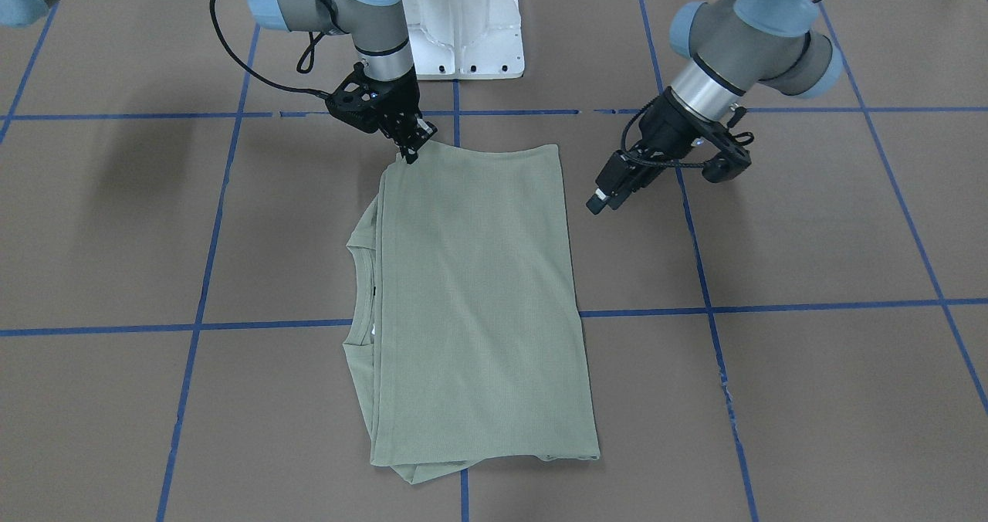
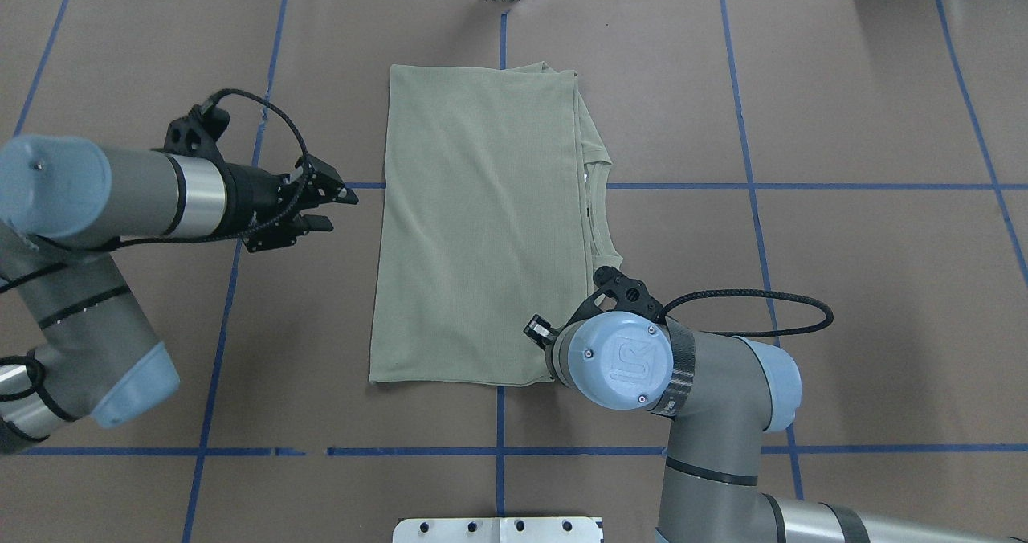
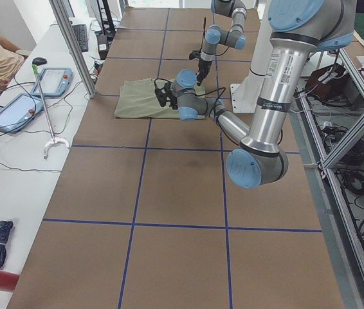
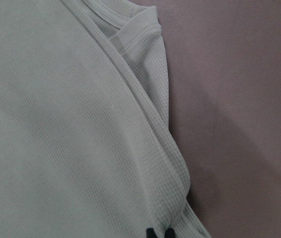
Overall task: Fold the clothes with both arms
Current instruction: 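Lower the left gripper to the shirt's other near corner and grasp it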
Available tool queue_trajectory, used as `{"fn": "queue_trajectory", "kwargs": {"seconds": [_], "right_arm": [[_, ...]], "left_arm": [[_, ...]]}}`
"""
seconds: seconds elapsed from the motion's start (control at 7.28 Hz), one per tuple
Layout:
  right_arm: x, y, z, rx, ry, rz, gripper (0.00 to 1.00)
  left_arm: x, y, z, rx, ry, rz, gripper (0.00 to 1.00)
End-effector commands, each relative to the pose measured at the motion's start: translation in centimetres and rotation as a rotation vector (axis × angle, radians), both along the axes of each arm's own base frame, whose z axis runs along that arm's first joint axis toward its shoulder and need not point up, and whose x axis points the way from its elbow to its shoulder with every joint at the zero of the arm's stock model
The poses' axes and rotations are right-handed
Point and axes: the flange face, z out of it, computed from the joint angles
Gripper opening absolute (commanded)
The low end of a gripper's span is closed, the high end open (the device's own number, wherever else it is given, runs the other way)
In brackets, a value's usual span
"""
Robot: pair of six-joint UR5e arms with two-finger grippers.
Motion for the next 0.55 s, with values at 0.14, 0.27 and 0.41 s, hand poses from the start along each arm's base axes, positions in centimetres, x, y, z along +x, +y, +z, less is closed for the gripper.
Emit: {"fn": "queue_trajectory", "kwargs": {"seconds": [0.14,0.27,0.41], "right_arm": [[0.1,0.1,-0.1,-0.002,-0.006,-0.004,0.0],[0.1,0.1,-0.1,-0.002,-0.006,-0.004,0.0],[0.1,0.1,-0.2,-0.001,-0.007,-0.004,0.0]], "left_arm": [[5.8,6.7,1.0,-0.11,-0.051,0.008,0.6],[7.4,8.3,1.4,-0.114,-0.097,0.005,0.6],[8.6,9.7,1.9,-0.116,-0.125,0.015,0.6]]}}
